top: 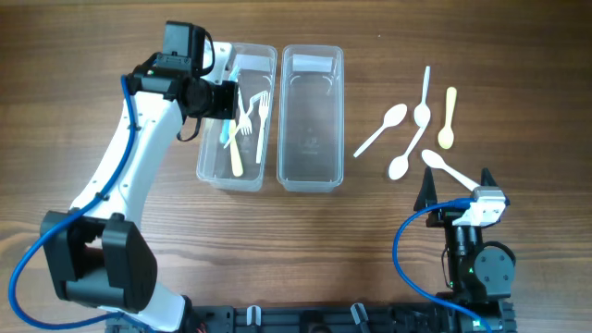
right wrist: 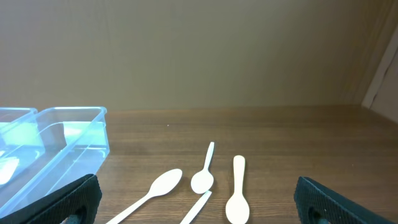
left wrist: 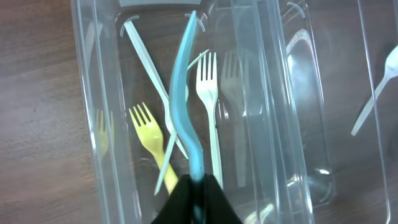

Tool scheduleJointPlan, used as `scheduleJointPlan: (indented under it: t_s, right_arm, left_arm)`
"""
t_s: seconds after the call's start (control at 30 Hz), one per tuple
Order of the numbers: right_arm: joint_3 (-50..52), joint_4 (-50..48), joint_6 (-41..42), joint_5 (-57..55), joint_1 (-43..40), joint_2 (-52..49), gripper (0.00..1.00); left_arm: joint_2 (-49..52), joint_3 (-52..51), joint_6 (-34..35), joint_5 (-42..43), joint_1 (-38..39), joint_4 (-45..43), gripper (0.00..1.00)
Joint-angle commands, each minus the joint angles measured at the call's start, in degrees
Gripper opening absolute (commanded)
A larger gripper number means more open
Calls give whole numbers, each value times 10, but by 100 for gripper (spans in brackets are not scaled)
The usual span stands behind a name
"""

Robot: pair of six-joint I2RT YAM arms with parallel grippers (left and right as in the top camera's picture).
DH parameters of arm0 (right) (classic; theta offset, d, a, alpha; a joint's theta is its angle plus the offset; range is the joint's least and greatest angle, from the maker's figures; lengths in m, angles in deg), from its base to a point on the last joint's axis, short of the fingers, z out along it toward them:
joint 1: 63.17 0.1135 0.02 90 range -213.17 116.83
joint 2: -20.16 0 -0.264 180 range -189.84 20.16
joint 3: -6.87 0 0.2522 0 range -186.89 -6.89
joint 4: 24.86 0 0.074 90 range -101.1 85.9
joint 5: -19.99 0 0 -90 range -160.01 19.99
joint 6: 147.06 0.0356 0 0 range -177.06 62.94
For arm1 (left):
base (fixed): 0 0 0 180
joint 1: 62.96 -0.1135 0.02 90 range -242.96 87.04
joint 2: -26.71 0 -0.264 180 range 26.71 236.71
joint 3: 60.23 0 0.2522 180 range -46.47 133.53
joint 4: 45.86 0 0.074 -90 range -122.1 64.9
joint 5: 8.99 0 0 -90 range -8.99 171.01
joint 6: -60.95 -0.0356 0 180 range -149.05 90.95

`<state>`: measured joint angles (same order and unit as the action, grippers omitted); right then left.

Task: Pack container
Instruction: 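Place the light-blue fork into the left container and release, then lift the left arm away and raise the right arm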

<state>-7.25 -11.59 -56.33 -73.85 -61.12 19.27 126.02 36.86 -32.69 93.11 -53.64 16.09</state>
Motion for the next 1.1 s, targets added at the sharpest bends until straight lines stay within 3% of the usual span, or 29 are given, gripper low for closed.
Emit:
scheduleJointPlan:
  t_s: [0.0,0.03,0.1,0.17,0.3,0.37,0.53,0.9,1.0,1.07]
  right_arm:
    - [1,-3,-6,9,-2,5,100]
    - [1,-3,-6,9,-2,5,99]
    - [1,-3,-6,9,-2,5,100]
    - [1,-3,-6,9,-2,5,100]
    - [1,-3,-6,9,-2,5,100]
    - [1,-3,-6,9,-2,5,100]
    - [1,-3,-6,9,-2,5,100]
    - [1,-17,-17,-26,-3,5,100]
    - [-13,-64,61,-9,-3,2,100]
    - [-61,-64,40,-66,-3,-21,100]
  left_arm:
    - [-10,8,-20,9,0,1,77]
    - [-10,8,-20,9,0,-3,87]
    - [-12,8,-20,9,0,-18,94]
    - [-24,15,-19,-5,-10,-47,95]
    - [-41,67,-19,-179,-103,-72,99]
    - [-40,72,-19,-190,-184,-103,98]
    - [-37,72,-4,-188,-287,-138,100]
    - [-37,72,-4,-188,-307,-128,100]
    - [-37,72,-4,-188,-307,-128,100]
    - [-37,72,-4,-188,-307,-128,100]
